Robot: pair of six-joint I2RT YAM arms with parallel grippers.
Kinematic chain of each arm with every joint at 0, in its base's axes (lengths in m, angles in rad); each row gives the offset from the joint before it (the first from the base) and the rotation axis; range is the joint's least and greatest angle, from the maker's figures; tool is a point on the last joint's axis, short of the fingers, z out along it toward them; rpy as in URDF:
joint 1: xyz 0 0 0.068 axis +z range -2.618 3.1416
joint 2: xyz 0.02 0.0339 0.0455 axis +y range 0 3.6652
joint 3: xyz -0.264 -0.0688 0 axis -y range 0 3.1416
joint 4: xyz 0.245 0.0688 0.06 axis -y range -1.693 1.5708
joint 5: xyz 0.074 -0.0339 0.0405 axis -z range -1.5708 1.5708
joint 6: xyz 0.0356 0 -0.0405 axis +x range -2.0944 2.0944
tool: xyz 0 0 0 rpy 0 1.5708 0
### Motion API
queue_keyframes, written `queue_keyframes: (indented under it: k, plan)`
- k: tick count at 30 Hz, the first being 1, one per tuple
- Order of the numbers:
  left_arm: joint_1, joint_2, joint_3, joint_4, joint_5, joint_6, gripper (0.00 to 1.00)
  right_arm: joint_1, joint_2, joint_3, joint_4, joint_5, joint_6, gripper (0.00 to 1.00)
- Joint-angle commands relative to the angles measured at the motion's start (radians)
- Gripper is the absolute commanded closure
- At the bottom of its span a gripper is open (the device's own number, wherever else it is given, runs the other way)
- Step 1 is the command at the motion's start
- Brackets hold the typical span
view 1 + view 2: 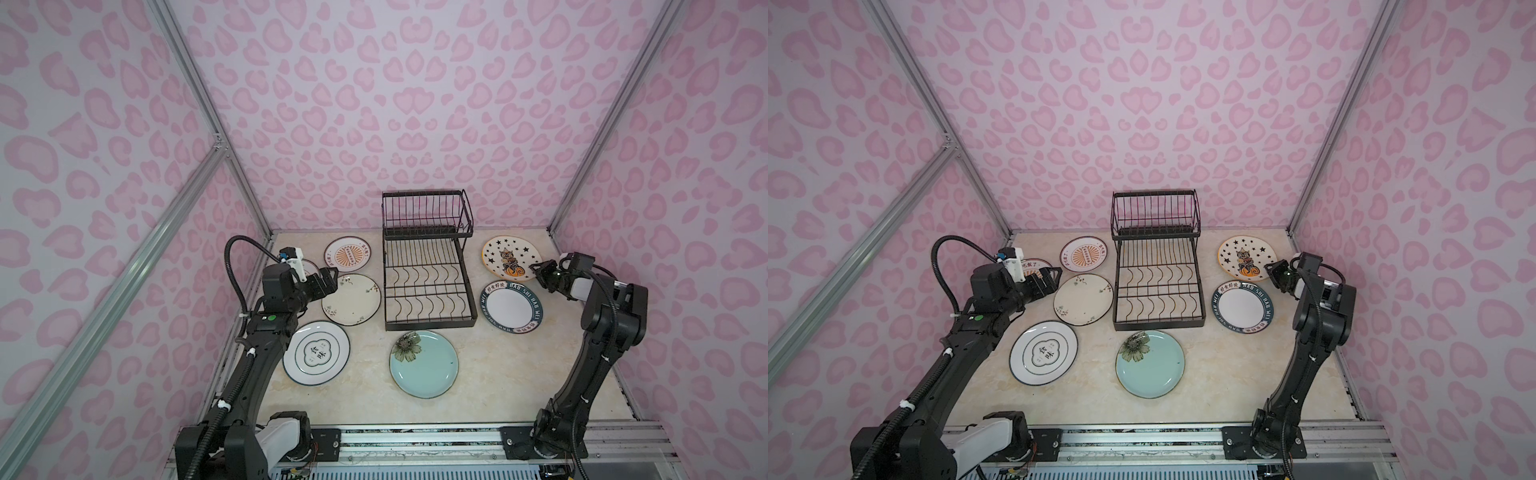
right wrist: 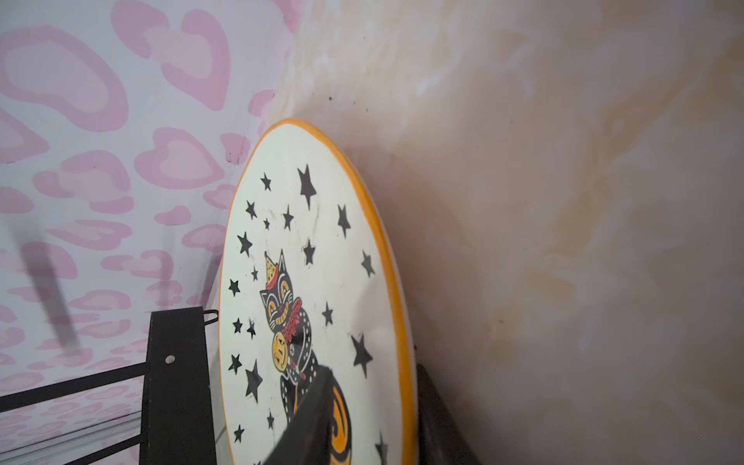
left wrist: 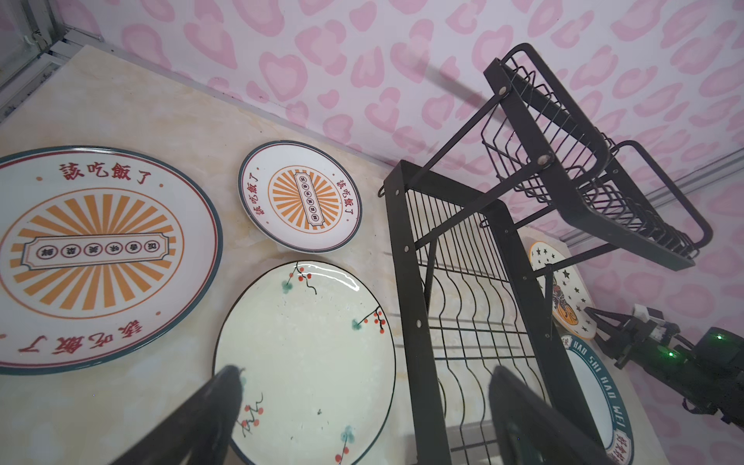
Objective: Load the plates into the dish rack
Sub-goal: 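Grasp the cat-and-stars plate rim with the right gripper and lift it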
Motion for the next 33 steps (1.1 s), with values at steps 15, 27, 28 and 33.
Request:
queue_keyframes:
  k: [15, 27, 28, 33]
  plan:
    - [0.001, -0.017, 0.012, -0.007, -0.002, 0.000, 0.02, 0.010, -0.003, 0.014, -0.082, 0.036, -0.014, 1.00]
    - [0.001, -0.022, 0.008, 0.010, 0.000, -0.019, 0.03, 0.010, -0.108, 0.003, -0.033, 0.003, 0.028, 1.00]
    - [0.001, -0.021, 0.008, 0.009, 0.002, -0.020, 0.02, 0.010, -0.119, 0.003, -0.034, 0.000, 0.030, 1.00]
    - [0.001, -0.019, 0.012, 0.010, 0.012, -0.022, 0.02, 0.010, -0.188, -0.004, -0.033, 0.004, 0.032, 1.00]
